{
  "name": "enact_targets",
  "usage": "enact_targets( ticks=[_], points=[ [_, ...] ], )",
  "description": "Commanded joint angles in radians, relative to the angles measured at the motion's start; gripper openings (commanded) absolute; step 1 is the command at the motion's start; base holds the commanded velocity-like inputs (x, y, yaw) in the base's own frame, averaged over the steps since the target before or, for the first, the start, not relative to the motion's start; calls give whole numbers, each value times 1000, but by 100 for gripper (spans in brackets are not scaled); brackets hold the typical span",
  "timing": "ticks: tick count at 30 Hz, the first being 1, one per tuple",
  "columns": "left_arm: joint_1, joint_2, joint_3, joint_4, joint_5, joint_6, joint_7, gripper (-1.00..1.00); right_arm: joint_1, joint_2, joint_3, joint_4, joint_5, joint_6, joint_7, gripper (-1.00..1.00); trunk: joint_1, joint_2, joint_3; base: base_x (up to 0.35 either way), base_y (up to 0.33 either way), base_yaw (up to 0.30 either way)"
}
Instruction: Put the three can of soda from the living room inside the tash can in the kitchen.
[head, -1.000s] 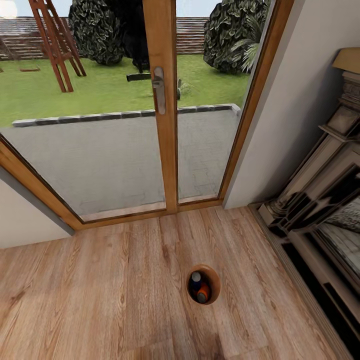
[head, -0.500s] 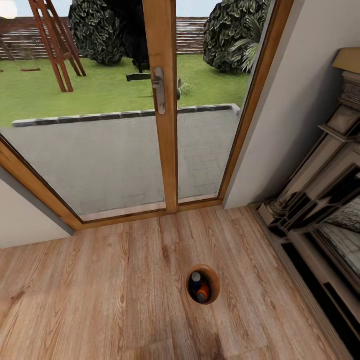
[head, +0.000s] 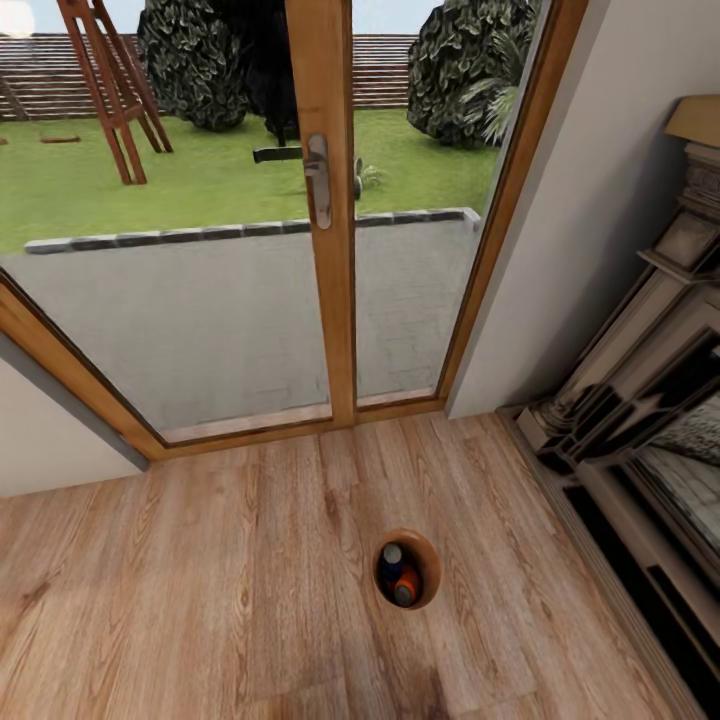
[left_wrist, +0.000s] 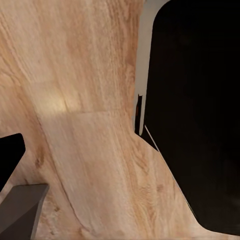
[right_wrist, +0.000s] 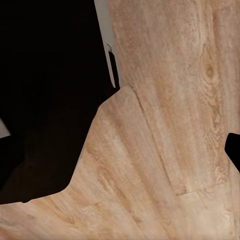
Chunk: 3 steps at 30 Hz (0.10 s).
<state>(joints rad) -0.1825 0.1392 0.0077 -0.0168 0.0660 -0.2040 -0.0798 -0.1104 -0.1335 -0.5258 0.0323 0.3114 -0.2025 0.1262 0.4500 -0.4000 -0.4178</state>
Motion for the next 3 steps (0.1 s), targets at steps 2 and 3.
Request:
enact_targets(
  ticks=[2,3],
  points=[
    [0,0,0,0,0,0,0,100,0,0,0,0,0,0,0,100,0,0,0,0,0,0],
    [0,-1,0,0,0,0,0,100,0,0,0,0,0,0,0,100,0,0,0,0,0,0]
  ],
)
